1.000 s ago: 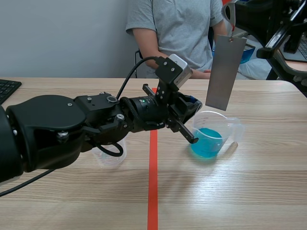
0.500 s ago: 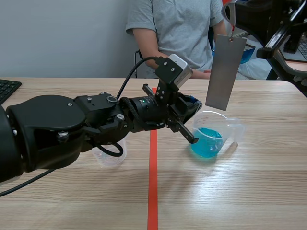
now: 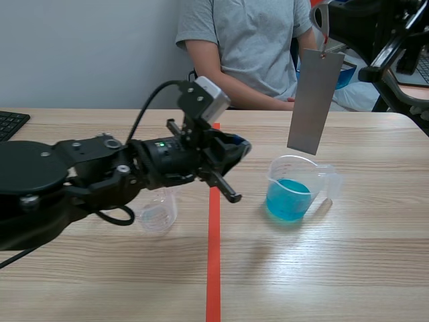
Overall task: Do the redox reaction experiment.
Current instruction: 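Raise the plate and point at it, then put the plate into the left beaker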
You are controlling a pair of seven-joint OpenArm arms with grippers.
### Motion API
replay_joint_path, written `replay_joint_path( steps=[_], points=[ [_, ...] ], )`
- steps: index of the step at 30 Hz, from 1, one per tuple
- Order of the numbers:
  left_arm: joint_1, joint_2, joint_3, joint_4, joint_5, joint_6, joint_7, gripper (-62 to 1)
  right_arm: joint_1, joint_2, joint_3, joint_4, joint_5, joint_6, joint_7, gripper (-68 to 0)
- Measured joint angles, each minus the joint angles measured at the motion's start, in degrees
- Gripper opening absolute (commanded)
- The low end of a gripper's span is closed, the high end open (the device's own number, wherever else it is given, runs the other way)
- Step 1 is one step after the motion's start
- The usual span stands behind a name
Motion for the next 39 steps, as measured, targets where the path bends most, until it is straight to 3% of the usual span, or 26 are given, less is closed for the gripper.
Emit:
replay_joint_path(
  steps=[10, 13, 16, 21, 27, 31, 39],
  points=[
    [20.6, -22.0, -19.8, 19.3, -0.1, 1.8, 3.3, -57.3, 0.0, 0.0, 0.0, 0.0, 0.0, 0.0, 0.0, -66.0],
    [30.5, -26.4, -28.4, 23.1, -1.1, 4.3, 3.4, -57.3, 0.0, 0.0, 0.0, 0.0, 0.0, 0.0, 0.0, -66.0],
    [41.0, -28.3, -37.7, 24.3, -1.3, 4.7, 3.5, -57.3, 0.0, 0.0, 0.0, 0.0, 0.0, 0.0, 0.0, -66.0],
    [57.9, -26.8, -51.8, 24.1, -1.3, 5.0, 3.9, -57.3, 0.0, 0.0, 0.0, 0.0, 0.0, 0.0, 0.0, -66.0],
    [72.5, -20.6, -64.1, 23.7, -1.3, 5.0, 3.6, -57.3, 0.0, 0.0, 0.0, 0.0, 0.0, 0.0, 0.0, -66.0],
    [79.0, -16.5, -67.1, 23.6, -0.8, 5.0, 3.6, -57.3, 0.0, 0.0, 0.0, 0.0, 0.0, 0.0, 0.0, -66.0],
    [85.4, -9.1, -67.5, 23.4, 0.3, 5.0, 3.9, -57.3, 0.0, 0.0, 0.0, 0.0, 0.0, 0.0, 0.0, -66.0]
  ],
)
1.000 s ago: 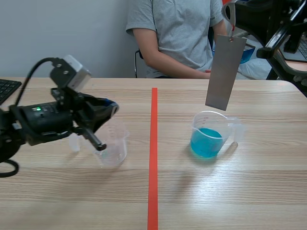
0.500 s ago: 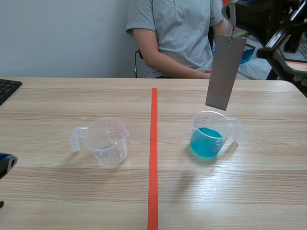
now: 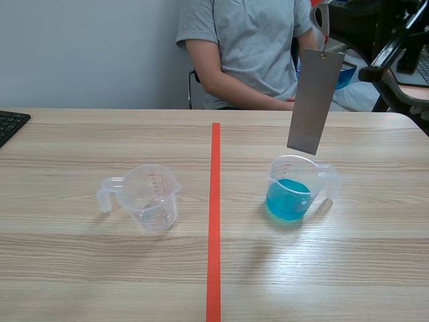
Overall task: Do the redox reaction experiment.
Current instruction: 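Put the plate into the left beaker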
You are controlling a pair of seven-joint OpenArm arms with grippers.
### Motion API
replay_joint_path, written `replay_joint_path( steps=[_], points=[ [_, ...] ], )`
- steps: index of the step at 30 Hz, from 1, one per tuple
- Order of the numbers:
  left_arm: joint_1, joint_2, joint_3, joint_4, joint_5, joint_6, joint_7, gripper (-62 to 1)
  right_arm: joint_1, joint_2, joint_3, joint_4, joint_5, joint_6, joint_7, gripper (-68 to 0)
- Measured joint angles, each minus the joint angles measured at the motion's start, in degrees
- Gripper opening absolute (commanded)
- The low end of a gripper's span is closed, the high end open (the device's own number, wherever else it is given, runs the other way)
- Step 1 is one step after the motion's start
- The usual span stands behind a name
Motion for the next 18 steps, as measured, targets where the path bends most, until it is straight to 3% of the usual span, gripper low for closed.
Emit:
replay_joint_path(
  steps=[7, 18],
  points=[
    [0.3, 3.9, 0.0, -1.0, 0.0, 0.0, 0.4, -57.3, 0.4, 0.0, 0.0, 0.0, 0.0, 0.0, 0.0, -66.0],
    [0.3, 4.1, 0.0, -1.0, 0.0, 0.0, 0.7, -57.3, 6.1, -0.1, -3.8, 0.0, -0.2, 0.0, 0.0, -66.0]
  ],
)
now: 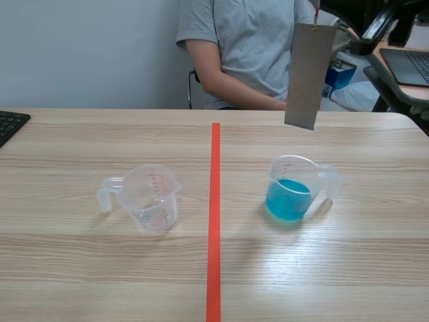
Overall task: Do the redox reaction experiment.
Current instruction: 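Put the plate into the left beaker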
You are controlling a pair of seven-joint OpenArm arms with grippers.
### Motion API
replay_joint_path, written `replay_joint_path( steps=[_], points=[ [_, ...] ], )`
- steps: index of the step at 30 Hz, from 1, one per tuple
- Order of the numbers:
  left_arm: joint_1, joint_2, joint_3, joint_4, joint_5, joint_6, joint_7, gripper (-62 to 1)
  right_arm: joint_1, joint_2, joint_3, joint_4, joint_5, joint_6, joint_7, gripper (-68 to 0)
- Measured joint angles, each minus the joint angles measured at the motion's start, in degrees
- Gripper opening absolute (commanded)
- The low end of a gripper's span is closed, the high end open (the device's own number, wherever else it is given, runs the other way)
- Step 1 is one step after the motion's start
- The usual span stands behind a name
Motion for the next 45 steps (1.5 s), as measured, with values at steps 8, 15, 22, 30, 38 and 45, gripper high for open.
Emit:
replay_joint_path(
  steps=[8, 15, 22, 30, 38, 45],
  points=[
    [0.0, 0.0, 0.0, 0.0, 0.0, 0.0, 0.0, -57.3, 3.7, -3.9, -5.4, 0.0, 0.0, 0.0, -1.9, -66.0],
    [0.0, 0.0, 0.0, 0.0, 0.0, 0.0, 0.0, -57.3, 6.3, -10.0, -11.3, 0.0, -2.6, -0.2, -3.9, -66.0],
    [0.0, 0.0, 0.0, 0.0, 0.0, 0.0, 0.0, -57.3, 7.1, -17.3, -16.6, 0.0, -7.8, -0.8, -5.7, -66.0],
    [0.0, 0.0, 0.0, 0.0, 0.0, 0.0, 0.0, -57.3, 7.6, -25.1, -23.0, 0.0, -13.4, -2.1, -7.6, -66.0],
    [0.0, 0.0, 0.0, 0.0, 0.0, 0.0, 0.0, -51.2, 7.6, -31.2, -26.8, -1.9, -17.9, -2.1, -8.1, -66.0],
    [0.0, 0.0, 0.0, 0.0, 0.0, 0.0, 0.0, -36.8, 7.5, -33.7, -27.9, -7.0, -18.3, -2.3, -8.3, -66.0]
  ],
)
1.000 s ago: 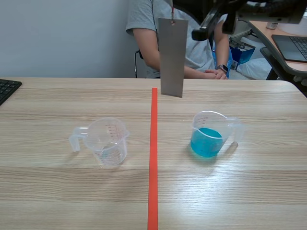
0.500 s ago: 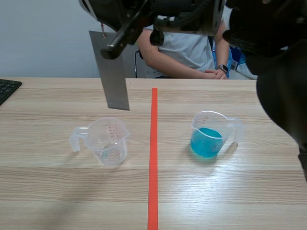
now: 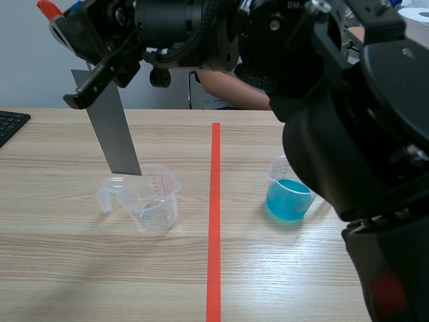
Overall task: Do the redox reaction experiment.
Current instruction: 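Put the plate into the left beaker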
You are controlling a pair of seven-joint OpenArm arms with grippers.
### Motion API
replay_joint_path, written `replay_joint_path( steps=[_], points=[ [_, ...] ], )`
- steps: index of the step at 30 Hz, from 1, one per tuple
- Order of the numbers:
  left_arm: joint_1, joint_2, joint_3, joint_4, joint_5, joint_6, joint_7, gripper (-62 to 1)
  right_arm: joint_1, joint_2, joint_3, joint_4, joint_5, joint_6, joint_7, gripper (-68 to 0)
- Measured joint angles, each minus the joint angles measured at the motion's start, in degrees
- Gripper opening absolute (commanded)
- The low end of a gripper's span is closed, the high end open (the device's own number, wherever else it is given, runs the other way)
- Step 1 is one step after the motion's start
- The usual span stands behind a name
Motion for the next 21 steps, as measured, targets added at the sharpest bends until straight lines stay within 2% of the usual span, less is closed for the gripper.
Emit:
replay_joint_path(
  steps=[8, 13, 15, 21],
  points=[
    [0.0, 0.0, 0.0, 0.0, 0.0, 0.0, 0.0, -11.5, 0.0, 0.0, 0.0, -2.8, -1.5, 0.0, 1.1, -66.0],
    [0.0, 0.0, 0.0, 0.0, 0.0, 0.0, 0.0, -1.2, 0.0, 0.0, 0.0, -5.6, -3.3, 0.0, 3.1, -66.0],
    [0.0, 0.0, 0.0, 0.0, 0.0, 0.0, 0.0, 1.4, 0.0, 0.0, 0.0, -7.0, -3.3, 0.0, 3.8, -66.0],
    [0.0, 0.0, 0.0, 0.0, 0.0, 0.0, 0.0, 1.4, 0.0, 0.0, 0.0, -11.3, -5.2, 0.0, 7.6, -66.0]
  ],
)
